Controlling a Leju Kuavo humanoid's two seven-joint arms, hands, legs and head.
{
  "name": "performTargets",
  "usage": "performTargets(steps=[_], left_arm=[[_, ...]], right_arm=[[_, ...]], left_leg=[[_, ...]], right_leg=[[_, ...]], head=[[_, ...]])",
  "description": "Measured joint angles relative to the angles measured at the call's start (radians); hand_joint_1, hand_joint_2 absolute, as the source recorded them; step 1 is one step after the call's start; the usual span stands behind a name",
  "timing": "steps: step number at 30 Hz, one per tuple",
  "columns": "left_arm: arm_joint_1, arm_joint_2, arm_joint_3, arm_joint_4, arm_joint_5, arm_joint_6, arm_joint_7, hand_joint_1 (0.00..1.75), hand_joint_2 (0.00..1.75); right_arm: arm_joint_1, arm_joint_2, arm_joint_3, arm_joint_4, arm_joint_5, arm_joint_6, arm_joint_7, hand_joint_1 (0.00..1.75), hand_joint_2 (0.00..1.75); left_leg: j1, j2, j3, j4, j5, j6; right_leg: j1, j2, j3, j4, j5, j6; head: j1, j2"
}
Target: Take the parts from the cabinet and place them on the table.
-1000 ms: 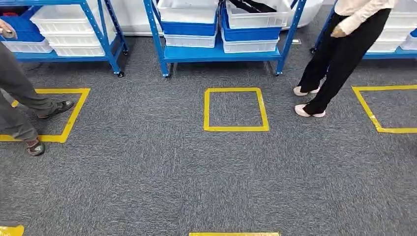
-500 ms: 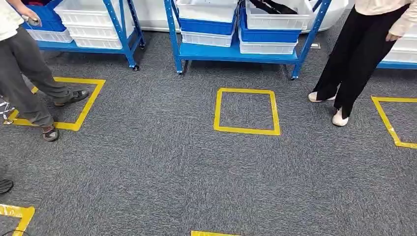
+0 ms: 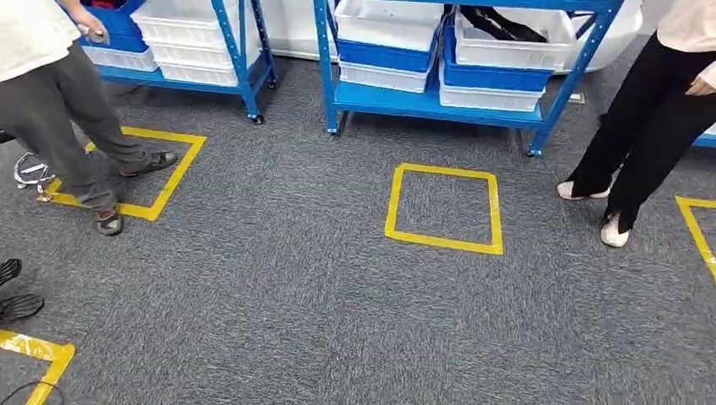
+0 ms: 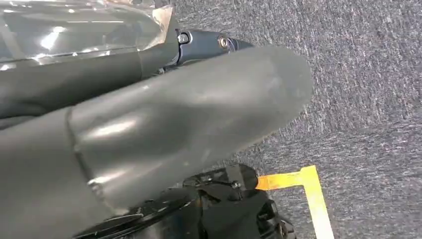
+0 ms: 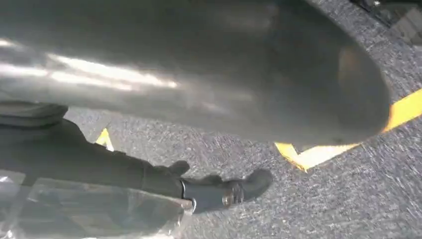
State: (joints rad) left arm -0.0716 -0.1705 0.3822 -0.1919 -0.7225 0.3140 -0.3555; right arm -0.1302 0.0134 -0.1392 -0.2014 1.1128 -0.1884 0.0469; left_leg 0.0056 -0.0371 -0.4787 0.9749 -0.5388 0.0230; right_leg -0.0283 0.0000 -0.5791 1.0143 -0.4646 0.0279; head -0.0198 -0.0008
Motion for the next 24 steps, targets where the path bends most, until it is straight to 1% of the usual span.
performTargets(steps=[1, 2, 3, 4, 5, 6, 7, 8, 9, 10, 11, 12, 13, 14, 15, 16, 17, 18, 19, 20, 21, 22, 23, 24], left_arm=[[-0.001, 0.0, 0.0, 0.0, 0.0, 0.0, 0.0, 0.0, 0.0], [-0.002, 0.001, 0.0, -0.002, 0.0, 0.0, 0.0, 0.0, 0.0], [-0.003, 0.0, 0.0, -0.002, 0.0, 0.001, 0.0, 0.0, 0.0], [-0.004, 0.0, 0.0, -0.002, 0.0, 0.001, 0.0, 0.0, 0.0], [-0.004, 0.0, 0.0, -0.002, 0.0, 0.001, 0.0, 0.0, 0.0], [-0.003, 0.0, 0.0, -0.002, 0.0, 0.001, 0.0, 0.0, 0.0], [0.0, 0.0, 0.0, -0.002, -0.001, 0.001, 0.0, 0.0, 0.0], [0.002, 0.0, 0.0, -0.002, -0.001, 0.001, 0.0, 0.0, 0.0], [0.003, 0.0, 0.0, -0.002, -0.003, 0.001, 0.0, 0.0, 0.0], [0.002, 0.0, 0.0, -0.002, -0.005, 0.001, 0.0, 0.0, 0.0], [0.001, 0.002, 0.0, -0.002, -0.008, 0.001, 0.0, 0.0, 0.0], [0.001, 0.01, 0.0, -0.002, -0.008, 0.001, 0.0, 0.0, 0.0], [0.0, 0.009, 0.0, -0.002, -0.01, 0.002, 0.0, 0.0, 0.0], [-0.004, 0.009, 0.0, -0.003, -0.01, 0.002, 0.0, 0.0, 0.0], [-0.003, 0.008, 0.0, -0.003, -0.01, 0.002, 0.0, 0.0, 0.0], [-0.002, 0.008, 0.0, -0.003, -0.01, 0.002, 0.0, 0.0, 0.0], [0.0, 0.007, 0.0, -0.003, -0.01, 0.003, 0.0, 0.0, 0.0], [0.001, 0.007, 0.0, -0.003, -0.01, 0.003, -0.001, 0.0, 0.0], [0.0, 0.006, 0.0, -0.003, -0.01, 0.003, -0.001, 0.0, 0.0], [-0.003, 0.006, 0.0, -0.003, -0.01, 0.003, -0.002, 0.0, 0.0], [-0.003, 0.005, 0.0, -0.003, -0.01, 0.003, -0.001, 0.0, 0.0], [-0.002, 0.003, 0.0, -0.003, -0.01, 0.003, -0.002, 0.0, 0.0], [0.0, 0.003, 0.0, -0.003, -0.01, 0.003, -0.001, 0.0, 0.0], [0.004, 0.001, 0.0, -0.002, -0.01, 0.003, -0.001, 0.0, 0.0]], right_arm=[[-0.002, 0.0, 0.0, 0.0, 0.0, 0.0, 0.0, 0.0, 0.0], [-0.001, 0.0, 0.0, 0.0, 0.0, 0.0, 0.0, 0.0, 0.0], [-0.001, -0.001, 0.0, 0.0, 0.0, 0.0, 0.0, 0.0, 0.0], [-0.002, -0.001, 0.0, 0.0, 0.0, 0.0, 0.0, 0.0, 0.0], [-0.002, 0.0, 0.0, 0.0, 0.0, 0.0, 0.0, 0.0, 0.0], [-0.001, 0.001, 0.0, 0.0, 0.0, 0.0, 0.0, 0.0, 0.0], [0.001, 0.0, 0.0, 0.0, 0.0, 0.0, 0.0, 0.0, 0.0], [0.003, 0.0, 0.0, 0.0, 0.0, 0.0, 0.0, 0.0, 0.0], [0.005, 0.0, 0.0, 0.0, -0.001, 0.0, 0.0, 0.0, 0.0], [0.005, 0.0, 0.0, 0.0, -0.001, 0.0, 0.0, 0.0, 0.0], [0.004, 0.002, 0.0, 0.0, -0.001, -0.001, 0.0, 0.0, 0.0], [0.006, 0.009, 0.0, 0.003, 0.0, -0.001, 0.0, 0.0, 0.0], [0.003, 0.007, 0.0, 0.002, 0.0, -0.003, -0.001, 0.0, 0.0], [0.001, 0.009, 0.0, 0.002, 0.002, -0.004, -0.002, 0.0, 0.0], [0.002, 0.01, 0.0, 0.002, 0.004, -0.005, -0.002, 0.0, 0.0], [0.003, 0.011, 0.0, 0.002, 0.006, -0.006, -0.002, 0.0, 0.0], [0.002, 0.009, 0.0, 0.002, 0.008, -0.006, -0.002, 0.0, 0.0], [-0.001, 0.007, 0.0, 0.002, 0.01, -0.007, -0.002, 0.0, 0.0], [-0.002, 0.007, 0.0, 0.002, 0.01, -0.007, -0.002, 0.0, 0.0], [-0.003, 0.006, 0.0, 0.002, 0.01, -0.007, -0.002, 0.0, 0.0], [-0.003, 0.005, 0.0, 0.002, 0.011, -0.007, -0.002, 0.0, 0.0], [0.0, 0.003, 0.0, 0.002, 0.011, -0.008, -0.002, 0.0, 0.0], [0.004, 0.002, 0.0, 0.003, 0.011, -0.008, -0.002, 0.0, 0.0], [0.007, 0.0, 0.0, 0.003, 0.011, -0.009, -0.002, 0.0, 0.0]], left_leg=[[0.005, 0.0, 0.003, 0.0, -0.008, -0.006], [0.008, 0.007, 0.008, 0.013, -0.017, -0.01], [0.009, 0.019, -0.012, 0.057, -0.031, -0.015], [0.009, 0.026, -0.055, 0.128, -0.057, -0.02], [0.01, 0.032, -0.125, 0.235, -0.092, -0.025], [0.01, 0.034, -0.185, 0.318, -0.108, -0.027], [0.01, 0.034, -0.229, 0.359, -0.098, -0.025], [0.009, 0.034, -0.245, 0.351, -0.068, -0.021], [0.008, 0.034, -0.24, 0.291, -0.001, -0.013], [0.004, 0.034, -0.219, 0.213, 0.062, -0.003], [-0.003, 0.035, -0.188, 0.106, 0.135, 0.017], [-0.009, 0.039, -0.17, 0.085, 0.126, 0.032], [-0.015, 0.046, -0.161, 0.07, 0.114, 0.039], [-0.022, 0.044, -0.145, 0.051, 0.103, 0.045], [-0.024, 0.042, -0.137, 0.031, 0.101, 0.051], [-0.024, 0.04, -0.121, 0.018, 0.095, 0.06], [-0.011, 0.033, -0.083, -0.009, 0.106, 0.06], [-0.016, 0.034, -0.061, -0.02, 0.105, 0.061], [-0.014, 0.035, -0.053, -0.021, 0.099, 0.064], [-0.014, 0.032, -0.045, -0.022, 0.088, 0.061], [-0.013, 0.03, -0.033, -0.022, 0.074, 0.058], [-0.012, 0.026, -0.02, -0.022, 0.062, 0.055], [-0.011, 0.021, -0.005, -0.022, 0.05, 0.051], [-0.009, 0.017, 0.014, -0.022, 0.035, 0.045]], right_leg=[[-0.004, 0.001, 0.006, -0.001, -0.005, -0.009], [-0.006, 0.001, 0.016, -0.003, -0.01, -0.016], [-0.006, 0.0, 0.025, -0.003, -0.017, -0.027], [-0.004, -0.001, 0.031, -0.003, -0.024, -0.036], [-0.003, -0.003, 0.039, -0.003, -0.034, -0.038], [-0.001, -0.003, 0.047, -0.003, -0.043, -0.039], [0.001, -0.002, 0.059, -0.003, -0.053, -0.038], [0.002, -0.002, 0.071, -0.003, -0.062, -0.038], [0.003, 0.0, 0.088, -0.003, -0.075, -0.038], [0.006, 0.0, 0.105, -0.005, -0.085, -0.037], [0.009, 0.0, 0.121, -0.011, -0.099, -0.036], [0.004, -0.004, 0.128, -0.018, -0.106, -0.033], [0.007, -0.001, 0.134, -0.032, -0.111, -0.024], [0.003, -0.003, 0.141, -0.046, -0.112, -0.017], [0.01, -0.007, 0.167, -0.038, -0.101, -0.007], [0.01, -0.008, 0.177, -0.049, -0.091, 0.008], [0.018, -0.008, 0.167, -0.033, -0.097, 0.009], [0.016, -0.005, 0.14, 0.034, -0.083, 0.004], [0.015, -0.003, 0.1, 0.096, -0.081, 0.002], [0.012, -0.002, 0.041, 0.176, -0.093, 0.001], [0.011, -0.002, -0.014, 0.227, -0.136, -0.007], [0.01, -0.002, -0.049, 0.244, -0.175, -0.013], [0.008, -0.002, -0.067, 0.233, -0.19, -0.003], [0.005, -0.002, -0.071, 0.188, -0.183, 0.006]], head=[[0.0, 0.0], [-0.001, 0.0], [-0.006, 0.0], [-0.005, 0.0], [-0.006, 0.0], [-0.005, 0.0], [-0.006, 0.0], [-0.006, 0.0], [-0.006, 0.0], [-0.006, 0.0], [-0.006, 0.0], [0.002, 0.0], [0.004, 0.0], [-0.002, 0.0], [-0.004, 0.0], [-0.004, 0.0], [-0.004, 0.0], [-0.003, 0.0], [-0.003, 0.0], [-0.002, 0.0], [-0.003, 0.0], [-0.003, 0.0], [-0.003, 0.0], [-0.003, 0.0]])
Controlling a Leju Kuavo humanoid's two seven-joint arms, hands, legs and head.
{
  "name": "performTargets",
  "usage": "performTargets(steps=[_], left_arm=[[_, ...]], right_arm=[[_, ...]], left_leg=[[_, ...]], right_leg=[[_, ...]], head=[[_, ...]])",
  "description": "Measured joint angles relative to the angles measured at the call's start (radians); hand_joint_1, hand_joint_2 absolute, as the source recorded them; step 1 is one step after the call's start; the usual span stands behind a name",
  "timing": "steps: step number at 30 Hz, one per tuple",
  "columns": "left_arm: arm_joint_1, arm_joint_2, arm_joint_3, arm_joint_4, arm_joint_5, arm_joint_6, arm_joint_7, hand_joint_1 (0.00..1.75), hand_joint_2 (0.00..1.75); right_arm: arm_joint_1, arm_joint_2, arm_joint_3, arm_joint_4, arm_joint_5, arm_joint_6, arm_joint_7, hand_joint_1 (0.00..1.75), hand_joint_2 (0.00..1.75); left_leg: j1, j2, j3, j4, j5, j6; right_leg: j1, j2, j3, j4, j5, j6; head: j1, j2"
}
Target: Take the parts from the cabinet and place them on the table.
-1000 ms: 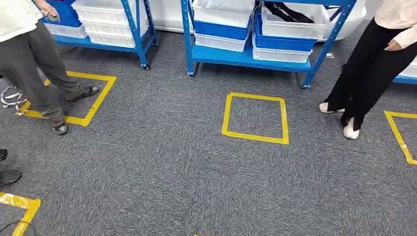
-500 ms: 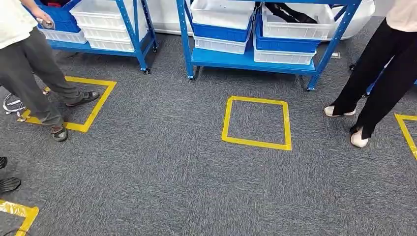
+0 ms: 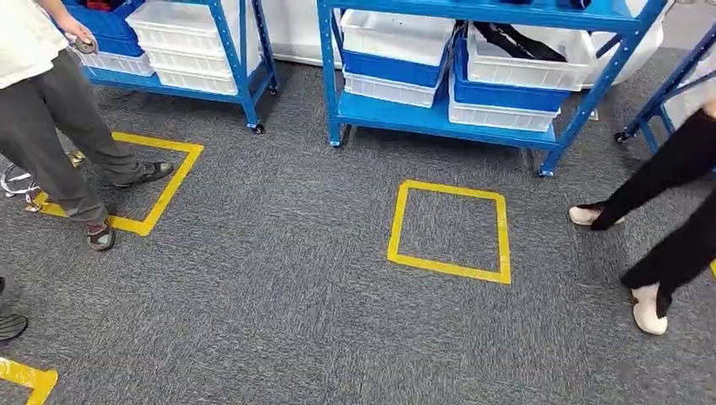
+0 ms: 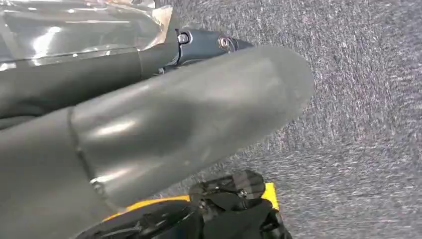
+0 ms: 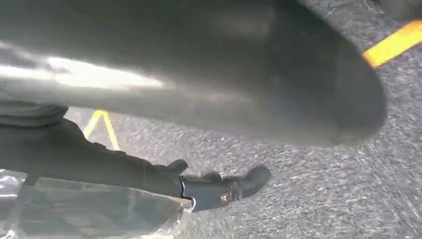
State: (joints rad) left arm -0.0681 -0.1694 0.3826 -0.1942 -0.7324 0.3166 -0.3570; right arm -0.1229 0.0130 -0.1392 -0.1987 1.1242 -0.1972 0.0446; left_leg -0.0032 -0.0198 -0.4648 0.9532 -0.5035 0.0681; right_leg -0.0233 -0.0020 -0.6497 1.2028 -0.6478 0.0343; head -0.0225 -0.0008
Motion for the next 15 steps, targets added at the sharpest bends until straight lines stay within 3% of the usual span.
performTargets(steps=[1, 2, 3, 4, 5, 6, 8, 9, 10, 11, 12, 13, 14, 15], left_arm=[[0.001, -0.001, 0.0, 0.0, 0.0, 0.0, 0.0, 0.0, 0.0], [0.001, -0.002, 0.0, 0.0, 0.0, 0.0, 0.0, 0.0, 0.0], [0.003, 0.0, 0.0, 0.001, 0.0, 0.0, 0.0, 0.0, 0.0], [0.001, 0.002, 0.001, 0.001, 0.001, 0.0, 0.0, 0.0, 0.0], [-0.003, 0.001, 0.001, 0.0, 0.001, 0.001, 0.0, 0.0, 0.0], [-0.005, 0.001, 0.001, 0.0, 0.001, 0.002, 0.0, 0.0, 0.0], [-0.009, 0.003, 0.001, 0.0, 0.001, 0.003, -0.001, 0.0, 0.0], [-0.009, 0.002, 0.001, 0.0, 0.001, 0.003, -0.002, 0.0, 0.0], [-0.009, 0.002, 0.001, 0.0, 0.001, 0.003, -0.002, 0.0, 0.0], [-0.009, 0.002, 0.002, 0.0, 0.001, 0.003, -0.003, 0.0, 0.0], [-0.008, 0.002, 0.002, 0.0, 0.001, 0.003, -0.003, 0.0, 0.0], [-0.007, 0.002, 0.002, 0.0, 0.001, 0.003, -0.003, 0.0, 0.0], [-0.006, 0.001, 0.003, 0.0, 0.001, 0.003, -0.002, 0.0, 0.0], [-0.005, 0.0, 0.005, 0.0, 0.001, 0.003, -0.002, 0.0, 0.0]], right_arm=[[0.001, -0.002, 0.0, 0.0, 0.001, 0.0, 0.0, 0.0, 0.0], [0.001, -0.003, 0.0, 0.0, 0.001, 0.0, 0.0, 0.0, 0.0], [0.005, 0.0, 0.0, 0.002, 0.002, 0.0, 0.0, 0.0, 0.0], [0.0, 0.003, 0.0, 0.004, 0.003, 0.0, -0.002, 0.0, 0.0], [-0.007, 0.003, 0.0, 0.004, 0.005, 0.0, -0.002, 0.0, 0.0], [-0.008, 0.002, 0.0, 0.004, 0.005, 0.0, -0.003, 0.0, 0.0], [-0.01, 0.003, 0.0, 0.003, 0.007, 0.0, -0.004, 0.0, 0.0], [-0.01, 0.002, 0.0, 0.003, 0.008, -0.001, -0.005, 0.0, 0.0], [-0.011, 0.001, 0.0, 0.003, 0.01, -0.001, -0.005, 0.0, 0.0], [-0.013, 0.001, 0.0, 0.003, 0.012, -0.001, -0.006, 0.0, 0.0], [-0.013, 0.002, 0.0, 0.003, 0.014, -0.001, -0.008, 0.0, 0.0], [-0.012, 0.002, 0.0, 0.003, 0.015, -0.001, -0.009, 0.0, 0.0], [-0.011, 0.002, 0.0, 0.003, 0.016, -0.001, -0.01, 0.0, 0.0], [-0.011, 0.002, 0.0, 0.003, 0.016, -0.001, -0.01, 0.0, 0.0]], left_leg=[[0.004, -0.002, 0.021, 0.001, -0.016, -0.008], [0.008, -0.003, 0.036, 0.002, -0.031, -0.015], [0.002, -0.004, 0.043, 0.002, -0.047, -0.026], [-0.001, -0.002, 0.053, 0.012, -0.069, -0.032], [-0.003, 0.0, 0.052, 0.009, -0.078, -0.035], [0.0, 0.004, 0.062, 0.01, -0.083, -0.032], [0.006, 0.005, 0.051, 0.039, -0.073, -0.039], [0.008, 0.011, 0.021, 0.098, -0.063, -0.047], [0.009, 0.016, -0.028, 0.176, -0.073, -0.055], [0.009, 0.017, -0.082, 0.25, -0.101, -0.061], [0.01, 0.017, -0.141, 0.32, -0.145, -0.067], [0.01, 0.017, -0.183, 0.36, -0.175, -0.066], [0.009, 0.017, -0.212, 0.365, -0.175, -0.061], [0.006, 0.017, -0.219, 0.336, -0.145, -0.047]], right_leg=[[-0.007, 0.0, 0.011, -0.075, 0.038, 0.024], [-0.012, -0.001, 0.026, -0.148, 0.099, 0.043], [-0.015, -0.014, 0.038, -0.164, 0.199, 0.068], [-0.004, -0.018, 0.035, -0.178, 0.207, 0.048], [-0.006, -0.007, 0.052, -0.174, 0.195, 0.011], [-0.008, -0.007, 0.049, -0.174, 0.194, 0.001], [-0.009, 0.002, 0.065, -0.174, 0.184, -0.015], [-0.008, 0.0, 0.073, -0.176, 0.178, -0.023], [-0.006, 0.0, 0.08, -0.176, 0.17, -0.033], [-0.005, 0.0, 0.086, -0.176, 0.163, -0.037], [-0.003, 0.0, 0.095, -0.176, 0.154, -0.038], [-0.001, 0.001, 0.103, -0.176, 0.146, -0.039], [0.003, 0.003, 0.114, -0.176, 0.137, -0.039], [0.007, 0.003, 0.127, -0.177, 0.129, -0.039]], head=[[0.0, 0.0], [0.001, 0.0], [0.005, 0.0], [0.016, -0.001], [0.011, -0.001], [-0.001, -0.001], [-0.003, 0.0], [-0.002, 0.0], [-0.004, 0.0], [-0.004, 0.0], [-0.004, 0.0], [-0.004, 0.0], [-0.005, 0.0], [-0.004, 0.0]])
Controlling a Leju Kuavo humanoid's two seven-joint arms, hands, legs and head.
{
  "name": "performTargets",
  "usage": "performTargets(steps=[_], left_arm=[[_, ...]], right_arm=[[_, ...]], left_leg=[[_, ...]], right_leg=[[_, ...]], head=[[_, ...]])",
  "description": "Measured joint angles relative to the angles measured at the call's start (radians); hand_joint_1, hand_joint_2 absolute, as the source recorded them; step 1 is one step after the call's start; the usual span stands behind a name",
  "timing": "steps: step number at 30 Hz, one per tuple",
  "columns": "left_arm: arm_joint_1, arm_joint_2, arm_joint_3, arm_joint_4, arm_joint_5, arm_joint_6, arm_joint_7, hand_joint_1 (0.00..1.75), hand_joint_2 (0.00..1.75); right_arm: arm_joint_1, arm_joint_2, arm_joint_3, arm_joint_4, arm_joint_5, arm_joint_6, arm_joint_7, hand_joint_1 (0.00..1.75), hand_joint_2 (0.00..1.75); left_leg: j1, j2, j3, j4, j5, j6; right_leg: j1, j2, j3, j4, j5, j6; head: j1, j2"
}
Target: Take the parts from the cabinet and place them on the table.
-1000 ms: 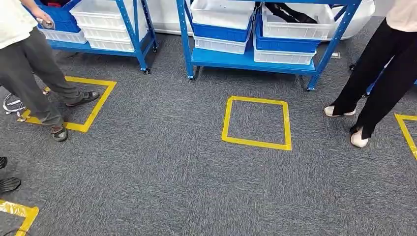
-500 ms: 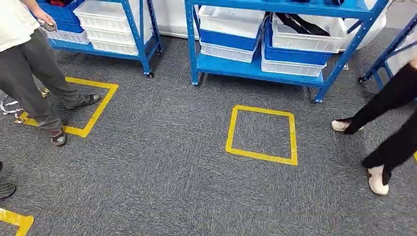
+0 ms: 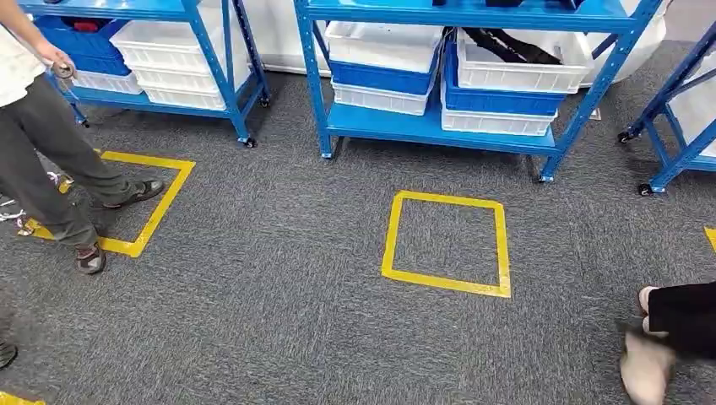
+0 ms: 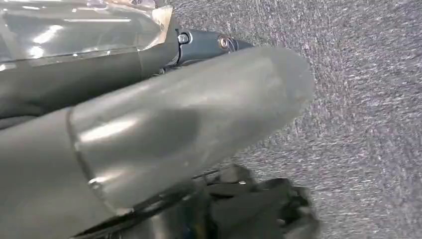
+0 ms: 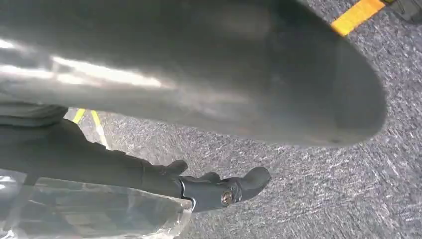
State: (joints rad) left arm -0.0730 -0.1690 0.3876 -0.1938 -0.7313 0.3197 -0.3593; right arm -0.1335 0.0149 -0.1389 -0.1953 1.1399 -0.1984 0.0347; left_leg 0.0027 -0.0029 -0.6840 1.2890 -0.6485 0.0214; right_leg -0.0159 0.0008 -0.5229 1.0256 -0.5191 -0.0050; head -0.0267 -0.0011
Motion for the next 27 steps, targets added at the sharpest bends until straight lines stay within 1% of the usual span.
performTargets(steps=[1, 2, 3, 4, 5, 6, 7, 8, 9, 10, 11, 12, 13, 14, 17, 18, 19, 20, 21, 22, 23, 24, 25, 26, 27], left_arm=[[0.001, 0.0, 0.001, 0.0, 0.0, 0.0, 0.0, 0.0, 0.0], [0.001, 0.0, 0.002, 0.0, 0.0, 0.0, 0.0, 0.0, 0.0], [0.0, 0.001, 0.002, 0.0, 0.0, 0.0, 0.0, 0.0, 0.0], [-0.001, 0.021, 0.005, -0.005, 0.0, 0.0, 0.002, 0.0, 0.0], [-0.001, 0.009, 0.005, -0.005, -0.001, 0.0, -0.003, 0.0, 0.0], [-0.002, 0.012, 0.005, -0.005, -0.001, 0.001, -0.004, 0.0, 0.0], [-0.006, 0.01, 0.006, -0.005, -0.001, 0.0, -0.005, 0.0, 0.0], [-0.007, 0.003, 0.006, -0.005, -0.002, -0.003, -0.004, 0.0, 0.0], [-0.003, 0.005, 0.006, -0.005, -0.002, -0.005, -0.004, 0.0, 0.0], [-0.003, 0.003, 0.006, -0.005, -0.003, -0.006, -0.003, 0.0, 0.0], [-0.005, 0.002, 0.006, -0.005, -0.003, -0.006, -0.003, 0.0, 0.0], [-0.005, -0.002, 0.006, -0.005, -0.004, -0.009, -0.002, 0.0, 0.0], [-0.005, -0.005, 0.006, -0.005, -0.006, -0.009, -0.002, 0.0, 0.0], [-0.003, -0.008, 0.006, -0.004, -0.006, -0.009, -0.002, 0.0, 0.0], [-0.003, -0.008, 0.006, -0.004, -0.006, -0.009, -0.002, 0.0, 0.0], [-0.003, -0.008, 0.006, -0.004, -0.006, -0.009, -0.002, 0.0, 0.0], [-0.001, -0.01, 0.006, -0.004, -0.006, -0.009, -0.001, 0.0, 0.0], [0.001, -0.01, 0.006, -0.004, -0.006, -0.009, -0.001, 0.0, 0.0], [0.001, -0.011, 0.006, -0.004, -0.006, -0.009, -0.001, 0.0, 0.0], [-0.001, -0.007, 0.007, -0.004, -0.009, -0.008, 0.0, 0.0, 0.0], [-0.001, -0.006, 0.007, -0.004, -0.009, -0.008, 0.002, 0.0, 0.0], [-0.002, -0.005, 0.007, -0.004, -0.009, -0.008, 0.002, 0.0, 0.0], [-0.003, -0.005, 0.007, -0.004, -0.01, -0.008, 0.002, 0.0, 0.0], [-0.003, -0.005, 0.007, -0.004, -0.01, -0.008, 0.002, 0.0, 0.0], [-0.003, -0.005, 0.007, -0.004, -0.01, -0.009, 0.002, 0.0, 0.0]], right_arm=[[0.0, 0.0, 0.0, 0.0, 0.0, 0.0, -0.001, 0.0, 0.0], [-0.001, 0.0, 0.0, 0.0, 0.0, 0.0, -0.003, 0.0, 0.0], [-0.002, 0.002, 0.0, 0.0, 0.001, 0.0, -0.003, 0.0, 0.0], [-0.004, 0.021, 0.002, 0.0, 0.002, 0.002, -0.005, 0.0, 1.75], [-0.007, 0.012, 0.002, 0.0, 0.001, 0.002, -0.008, 0.0, 1.75], [-0.012, 0.017, 0.003, -0.001, 0.0, 0.005, -0.011, 0.0, 1.75], [-0.011, 0.021, 0.004, -0.001, 0.0, 0.006, -0.011, 0.0, 0.0], [-0.012, 0.014, 0.004, -0.002, -0.006, 0.006, -0.011, 0.0, 0.0], [-0.009, 0.017, 0.004, -0.003, -0.01, 0.006, -0.011, 0.0, 0.0], [-0.011, 0.015, 0.004, -0.003, -0.013, 0.006, -0.011, 0.0, 0.0], [-0.01, 0.012, 0.004, -0.003, -0.016, 0.006, -0.01, 0.0, 0.0], [-0.01, 0.007, 0.004, -0.003, -0.019, 0.003, -0.008, 0.0, 0.0], [-0.011, 0.003, 0.004, -0.003, -0.02, 0.002, -0.006, 0.0, 0.0], [-0.009, 0.0, 0.004, -0.003, -0.02, 0.001, -0.005, 0.0, 0.0], [-0.009, 0.0, 0.004, -0.003, -0.02, 0.001, -0.005, 0.0, 0.0], [-0.009, 0.0, 0.004, -0.003, -0.02, 0.001, -0.005, 0.0, 0.0], [-0.006, -0.003, 0.003, -0.003, -0.02, 0.0, -0.005, 0.0, 0.0], [-0.004, -0.004, 0.003, -0.003, -0.019, 0.0, -0.005, 0.0, 0.0], [-0.004, -0.009, 0.003, -0.003, -0.018, 0.0, -0.005, 0.0, 0.0], [-0.009, 0.001, 0.003, -0.002, -0.016, 0.003, -0.002, 0.0, 0.0], [-0.007, 0.0, 0.003, -0.001, -0.016, 0.003, -0.002, 0.0, 0.0], [-0.006, 0.0, 0.003, -0.002, -0.016, 0.003, -0.002, 0.0, 0.0], [-0.005, -0.002, 0.003, -0.002, -0.016, 0.002, -0.002, 0.0, 0.0], [-0.007, -0.002, 0.003, -0.002, -0.016, 0.002, -0.002, 0.0, 0.0], [-0.009, -0.002, 0.003, -0.002, -0.015, 0.001, -0.002, 0.0, 0.0]], left_leg=[[-0.006, 0.0, 0.01, -0.06, 0.056, 0.015], [-0.019, 0.0, 0.036, -0.15, 0.13, 0.043], [-0.041, 0.008, 0.064, -0.231, 0.184, 0.087], [-0.058, -0.015, 0.072, -0.248, 0.203, 0.131], [-0.056, -0.021, 0.084, -0.271, 0.214, 0.121], [-0.064, -0.013, 0.091, -0.276, 0.211, 0.11], [-0.07, -0.016, 0.102, -0.292, 0.212, 0.11], [-0.065, -0.018, 0.127, -0.328, 0.22, 0.121], [-0.049, -0.017, 0.162, -0.367, 0.238, 0.113], [-0.045, -0.014, 0.173, -0.382, 0.243, 0.124], [-0.04, -0.01, 0.176, -0.383, 0.24, 0.12], [-0.036, -0.008, 0.181, -0.383, 0.229, 0.106], [-0.032, -0.004, 0.184, -0.381, 0.22, 0.094], [-0.029, -0.001, 0.187, -0.379, 0.214, 0.085], [-0.029, -0.001, 0.187, -0.379, 0.214, 0.085], [-0.029, 0.0, 0.188, -0.378, 0.213, 0.083], [-0.024, 0.004, 0.192, -0.373, 0.205, 0.075], [-0.019, 0.009, 0.196, -0.366, 0.196, 0.067], [0.0, 0.028, 0.205, -0.33, 0.157, 0.037], [-0.01, 0.048, 0.202, -0.292, 0.116, 0.016], [-0.006, 0.061, 0.204, -0.289, 0.11, 0.015], [-0.001, 0.053, 0.204, -0.28, 0.096, 0.007], [0.002, 0.029, 0.189, -0.246, 0.075, 0.0], [0.005, 0.016, 0.149, -0.172, 0.039, -0.006], [0.007, 0.013, 0.083, -0.059, -0.004, -0.011]], right_leg=[[0.008, 0.0, 0.006, -0.003, -0.008, -0.001], [0.021, -0.001, 0.019, -0.008, -0.017, -0.003], [0.013, -0.001, 0.032, -0.015, -0.022, -0.007], [0.026, 0.0, 0.046, -0.021, -0.027, 0.0], [-0.002, 0.003, 0.058, -0.031, -0.031, -0.002], [0.006, 0.005, 0.06, -0.044, -0.026, 0.011], [-0.005, 0.005, 0.067, -0.052, -0.027, 0.013], [0.011, 0.005, 0.087, -0.076, -0.024, 0.018], [0.009, 0.001, 0.094, -0.061, -0.029, 0.014], [0.014, 0.002, 0.065, -0.009, -0.053, 0.01], [0.013, 0.002, 0.032, 0.047, -0.075, 0.011], [0.009, 0.002, -0.022, 0.133, -0.107, 0.014], [0.004, 0.002, -0.067, 0.196, -0.125, 0.021], [-0.001, 0.002, -0.094, 0.226, -0.125, 0.03], [-0.001, 0.002, -0.094, 0.226, -0.125, 0.03], [-0.002, 0.002, -0.097, 0.227, -0.123, 0.032], [-0.008, 0.001, -0.105, 0.215, -0.105, 0.046], [-0.013, 0.0, -0.098, 0.18, -0.077, 0.06], [-0.03, -0.028, -0.032, -0.017, 0.039, 0.108], [-0.023, -0.047, -0.038, 0.006, 0.034, 0.066], [-0.024, -0.028, -0.04, 0.01, 0.031, 0.059], [-0.025, -0.018, -0.035, 0.007, 0.029, 0.055], [-0.026, -0.013, -0.033, 0.007, 0.027, 0.053], [-0.026, -0.003, -0.032, 0.007, 0.026, 0.051], [-0.025, 0.009, -0.032, 0.007, 0.023, 0.047]], head=[[0.0, 0.0], [-0.004, 0.0], [-0.003, 0.0], [0.023, 0.0], [0.02, 0.0], [0.009, 0.0], [0.0, 0.0], [0.0, 0.0], [-0.003, 0.0], [-0.002, 0.0], [0.0, 0.0], [0.002, 0.0], [0.002, 0.0], [0.002, 0.0], [0.002, 0.0], [0.002, 0.0], [0.001, 0.0], [0.002, 0.0], [0.003, 0.0], [0.007, 0.0], [-0.002, 0.0], [-0.004, 0.0], [-0.006, 0.0], [-0.006, 0.0], [-0.006, 0.0]])
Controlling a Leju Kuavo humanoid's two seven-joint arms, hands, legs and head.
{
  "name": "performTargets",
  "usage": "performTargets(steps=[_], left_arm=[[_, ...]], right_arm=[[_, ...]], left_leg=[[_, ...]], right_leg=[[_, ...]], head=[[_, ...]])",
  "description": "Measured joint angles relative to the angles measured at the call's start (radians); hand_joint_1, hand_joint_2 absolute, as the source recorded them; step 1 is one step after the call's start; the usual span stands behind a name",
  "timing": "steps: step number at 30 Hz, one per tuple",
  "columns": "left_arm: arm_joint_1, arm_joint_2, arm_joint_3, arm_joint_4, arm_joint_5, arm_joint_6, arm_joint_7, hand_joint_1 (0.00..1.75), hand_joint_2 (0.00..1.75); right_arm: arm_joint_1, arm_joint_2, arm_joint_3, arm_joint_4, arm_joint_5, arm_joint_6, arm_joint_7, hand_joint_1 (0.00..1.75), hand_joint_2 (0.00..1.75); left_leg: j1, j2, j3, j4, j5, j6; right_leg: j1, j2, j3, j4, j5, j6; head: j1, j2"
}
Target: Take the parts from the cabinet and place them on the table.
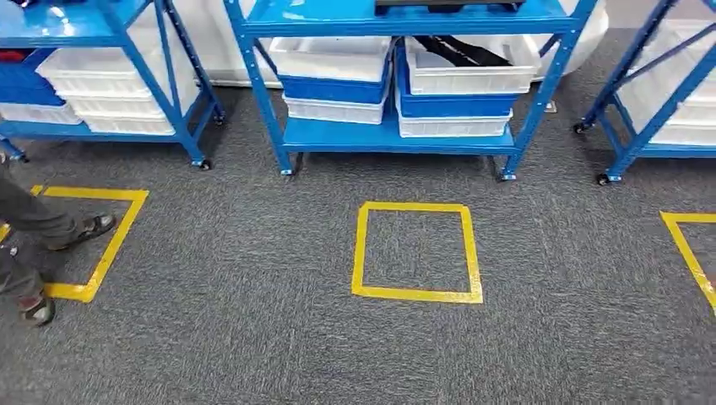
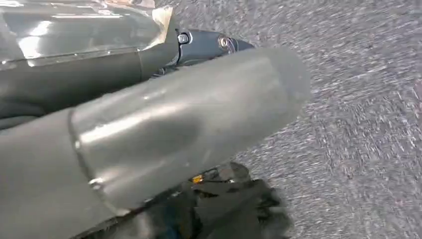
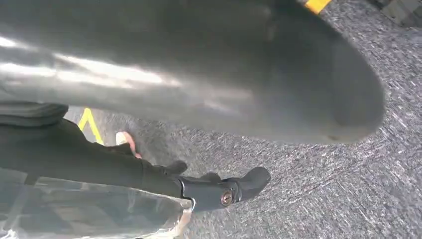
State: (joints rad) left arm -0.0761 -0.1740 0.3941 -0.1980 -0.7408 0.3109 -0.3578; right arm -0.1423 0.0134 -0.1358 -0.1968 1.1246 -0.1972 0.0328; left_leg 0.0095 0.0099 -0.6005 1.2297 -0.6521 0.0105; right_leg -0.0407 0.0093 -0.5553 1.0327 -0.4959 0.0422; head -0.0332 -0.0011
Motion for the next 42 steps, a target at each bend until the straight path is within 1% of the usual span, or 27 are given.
performTargets(steps=[2, 3, 5, 6, 7, 8, 9, 11, 12, 13, 14, 15, 17, 18, 19, 21, 22, 24, 26, 27, 28, 31, 33, 34, 37, 40, 42], left_arm=[[0.001, 0.0, 0.0, 0.0, 0.0, 0.0, 0.001, 0.0, 0.0], [0.001, -0.001, 0.0, 0.0, 0.0, 0.0, 0.002, 0.0, 0.0], [0.001, -0.001, 0.0, 0.0, -0.002, 0.0, 0.003, 0.0, 0.0], [0.0, -0.001, 0.0, 0.0, -0.002, 0.0, 0.003, 0.0, 0.0], [0.0, 0.005, 0.0, 0.0, -0.002, 0.0, 0.003, 0.0, 0.0], [0.001, 0.006, 0.0, 0.001, -0.002, -0.001, 0.005, 0.0, 0.0], [0.0, 0.006, 0.0, 0.001, -0.003, -0.001, 0.006, 0.0, 0.0], [-0.005, 0.003, 0.0, 0.001, -0.003, -0.002, 0.006, 0.0, 0.0], [-0.007, -0.001, 0.0, 0.0, -0.003, -0.002, 0.006, 0.0, 0.0], [-0.007, -0.002, 0.0, 0.001, -0.003, -0.002, 0.006, 0.0, 0.0], [-0.006, -0.001, 0.0, 0.0, -0.003, -0.003, 0.006, 0.0, 0.0], [-0.006, -0.002, 0.0, 0.001, -0.003, -0.003, 0.006, 0.0, 0.0], [-0.006, -0.004, 0.0, 0.002, -0.003, -0.007, 0.007, 0.0, 0.0], [-0.006, -0.005, 0.0, 0.002, -0.003, -0.007, 0.007, 0.0, 0.0], [-0.005, -0.005, 0.0, 0.002, -0.003, -0.008, 0.007, 0.0, 0.0], [-0.006, -0.005, 0.0, 0.002, -0.003, -0.009, 0.009, 0.0, 0.0], [-0.007, -0.005, 0.0, 0.002, -0.005, -0.01, 0.011, 0.0, 0.0], [-0.01, -0.006, 0.0, 0.002, -0.007, -0.021, -0.005, 0.0, 0.0], [-0.01, -0.006, 0.001, 0.002, 0.0, -0.019, -0.011, 0.0, 0.0], [-0.01, -0.005, 0.002, 0.002, 0.001, -0.016, -0.011, 0.0, 0.0], [-0.01, -0.005, 0.002, 0.002, 0.002, -0.011, -0.011, 0.0, 0.0], [-0.009, -0.005, 0.003, 0.002, 0.002, -0.009, -0.01, 0.0, 0.0], [-0.007, -0.005, 0.003, 0.002, 0.002, -0.008, -0.01, 0.0, 0.0], [-0.006, -0.004, 0.003, 0.002, 0.002, -0.006, -0.01, 0.0, 0.0], [-0.006, -0.004, 0.004, 0.002, 0.002, 0.002, -0.01, 0.0, 0.0], [-0.007, -0.003, 0.005, 0.002, 0.002, 0.006, -0.01, 0.0, 0.0], [-0.006, -0.003, 0.005, 0.002, 0.004, 0.008, -0.01, 0.0, 0.0]], right_arm=[[0.001, 0.0, 0.0, 0.0, 0.0, 0.0, 0.0, 0.0, 0.0], [0.003, -0.001, 0.0, 0.0, 0.0, 0.0, 0.0, 0.0, 0.0], [0.002, -0.001, 0.0, 0.0, 0.0, -0.001, 0.0, 0.0, 0.0], [0.002, 0.0, 0.0, 0.0, 0.0, -0.002, 0.0, 0.0, 0.0], [0.001, 0.006, 0.0, 0.0, 0.0, -0.003, 0.0, 0.0, 0.0], [-0.003, 0.006, -0.001, 0.0, 0.0, -0.004, 0.0, 0.0, 0.0], [-0.003, 0.01, -0.001, 0.0, 0.0, -0.004, -0.002, 0.0, 0.0], [0.005, 0.01, -0.001, 0.0, -0.001, -0.004, -0.002, 0.0, 0.0], [0.007, 0.008, -0.002, 0.0, -0.002, -0.004, -0.002, 0.0, 0.0], [0.008, 0.007, -0.003, 0.0, -0.003, -0.004, -0.002, 0.0, 0.0], [0.004, 0.006, -0.004, 0.0, -0.003, -0.004, -0.002, 0.0, 0.0], [0.0, 0.005, -0.004, 0.0, -0.003, -0.004, -0.002, 0.0, 0.0], [-0.002, 0.002, -0.005, 0.0, -0.003, -0.004, -0.002, 0.0, 0.0], [0.001, 0.002, -0.005, 0.0, -0.003, -0.004, -0.002, 0.0, 0.0], [0.005, 0.0, -0.005, 0.0, -0.003, -0.004, -0.002, 0.0, 0.0], [0.006, -0.003, -0.005, 0.0, -0.002, -0.004, -0.002, 0.0, 0.0], [0.005, -0.003, -0.005, 0.0, 0.002, -0.003, -0.002, 0.0, 0.0], [0.004, -0.003, -0.005, 0.0, 0.007, -0.003, -0.001, 0.0, 0.0], [0.005, -0.004, -0.005, 0.0, 0.013, 0.0, -0.001, 0.0, 0.0], [0.005, -0.003, -0.005, 0.0, 0.014, 0.0, -0.001, 0.0, 0.0], [0.005, -0.005, -0.005, 0.0, 0.016, 0.0, -0.001, 0.0, 0.0], [0.004, -0.003, -0.005, 0.0, 0.019, 0.0, -0.001, 0.0, 0.0], [0.005, -0.004, -0.005, 0.0, 0.022, 0.0, -0.001, 0.0, 0.0], [0.006, -0.004, -0.005, 0.0, 0.024, 0.0, -0.001, 0.0, 0.0], [0.004, -0.002, -0.005, 0.0, 0.027, 0.005, -0.001, 0.0, 0.0], [0.0, 0.0, -0.005, 0.0, 0.031, 0.008, -0.001, 0.0, 0.0], [0.001, 0.001, -0.005, 0.0, 0.034, 0.009, -0.001, 0.0, 0.0]], left_leg=[[0.0, -0.001, -0.077, 0.108, -0.017, 0.002], [0.0, -0.003, -0.094, 0.108, 0.011, 0.008], [-0.003, -0.017, -0.06, -0.022, 0.123, 0.033], [-0.01, -0.042, -0.029, -0.11, 0.178, 0.054], [-0.017, -0.103, -0.009, -0.175, 0.205, 0.081], [-0.016, -0.104, -0.004, -0.177, 0.199, 0.088], [-0.023, -0.096, -0.001, -0.184, 0.197, 0.089], [-0.027, -0.078, 0.011, -0.205, 0.198, 0.095], [-0.013, -0.06, 0.038, -0.252, 0.214, 0.094], [-0.017, -0.048, 0.052, -0.268, 0.221, 0.086], [-0.018, -0.037, 0.058, -0.278, 0.224, 0.09], [-0.02, -0.02, 0.059, -0.278, 0.222, 0.086], [-0.024, 0.005, 0.059, -0.276, 0.217, 0.081], [-0.025, 0.012, 0.06, -0.275, 0.215, 0.079], [-0.025, 0.018, 0.06, -0.272, 0.212, 0.075], [-0.024, 0.024, 0.055, -0.253, 0.202, 0.063], [-0.026, 0.026, 0.05, -0.235, 0.193, 0.055], [-0.032, 0.024, 0.05, -0.22, 0.158, 0.041], [-0.028, 0.025, 0.057, -0.221, 0.163, 0.031], [-0.028, 0.027, 0.057, -0.215, 0.161, 0.027], [-0.023, 0.011, 0.05, -0.198, 0.15, 0.017], [-0.006, -0.006, -0.055, 0.002, 0.054, -0.008], [0.003, -0.007, -0.13, 0.103, 0.042, -0.016], [0.008, -0.007, -0.131, 0.075, 0.083, -0.017], [0.011, -0.009, -0.046, -0.15, 0.233, -0.01], [-0.005, -0.011, -0.018, -0.194, 0.205, 0.014], [-0.008, -0.014, 0.011, -0.217, 0.203, 0.039]], right_leg=[[0.003, 0.017, 0.002, 0.0, -0.003, -0.004], [0.006, 0.03, 0.005, 0.0, -0.005, -0.006], [0.015, 0.058, 0.016, -0.001, -0.008, -0.012], [0.018, 0.07, 0.021, -0.004, -0.009, -0.013], [0.007, 0.082, 0.018, -0.006, -0.01, -0.014], [0.024, 0.093, 0.019, -0.006, -0.01, -0.013], [0.01, 0.105, 0.015, -0.008, -0.009, -0.012], [0.008, 0.124, 0.008, -0.026, -0.004, -0.004], [0.021, 0.12, 0.019, -0.023, -0.005, -0.003], [0.023, 0.07, 0.005, 0.003, -0.018, -0.008], [0.025, 0.032, -0.019, 0.055, -0.049, -0.015], [0.024, 0.014, -0.059, 0.126, -0.082, -0.019], [0.02, 0.003, -0.124, 0.242, -0.123, -0.012], [0.02, 0.001, -0.13, 0.251, -0.12, -0.005], [0.019, 0.0, -0.115, 0.217, -0.099, 0.006], [0.015, -0.008, -0.032, 0.058, -0.027, 0.03], [0.012, -0.021, 0.01, -0.022, -0.003, 0.032], [0.018, -0.021, 0.009, -0.019, -0.014, -0.003], [0.025, -0.019, 0.013, -0.019, -0.013, -0.017], [0.009, -0.016, 0.024, -0.023, -0.008, -0.024], [0.006, -0.012, 0.031, -0.026, -0.008, -0.027], [0.005, -0.008, 0.036, -0.025, -0.012, -0.038], [0.003, -0.002, 0.041, -0.025, -0.021, -0.036], [0.001, 0.002, 0.05, -0.025, -0.028, -0.032], [-0.005, 0.011, 0.079, -0.027, -0.049, -0.021], [0.001, 0.015, 0.084, -0.044, -0.065, 0.002], [0.011, 0.012, 0.119, -0.04, -0.047, 0.024]], head=[[0.0, 0.0], [0.0, 0.0], [0.0, 0.0], [0.0, 0.0], [0.004, 0.0], [0.011, 0.0], [0.004, 0.0], [-0.002, 0.0], [0.0, 0.0], [0.002, 0.0], [0.005, 0.0], [0.007, 0.0], [0.007, 0.0], [0.007, 0.0], [0.008, 0.0], [0.008, 0.0], [0.008, 0.0], [0.003, 0.0], [0.005, 0.0], [0.005, 0.0], [0.003, 0.0], [-0.005, 0.0], [-0.005, 0.0], [-0.004, 0.0], [-0.005, 0.0], [-0.005, 0.0], [-0.006, 0.0]])
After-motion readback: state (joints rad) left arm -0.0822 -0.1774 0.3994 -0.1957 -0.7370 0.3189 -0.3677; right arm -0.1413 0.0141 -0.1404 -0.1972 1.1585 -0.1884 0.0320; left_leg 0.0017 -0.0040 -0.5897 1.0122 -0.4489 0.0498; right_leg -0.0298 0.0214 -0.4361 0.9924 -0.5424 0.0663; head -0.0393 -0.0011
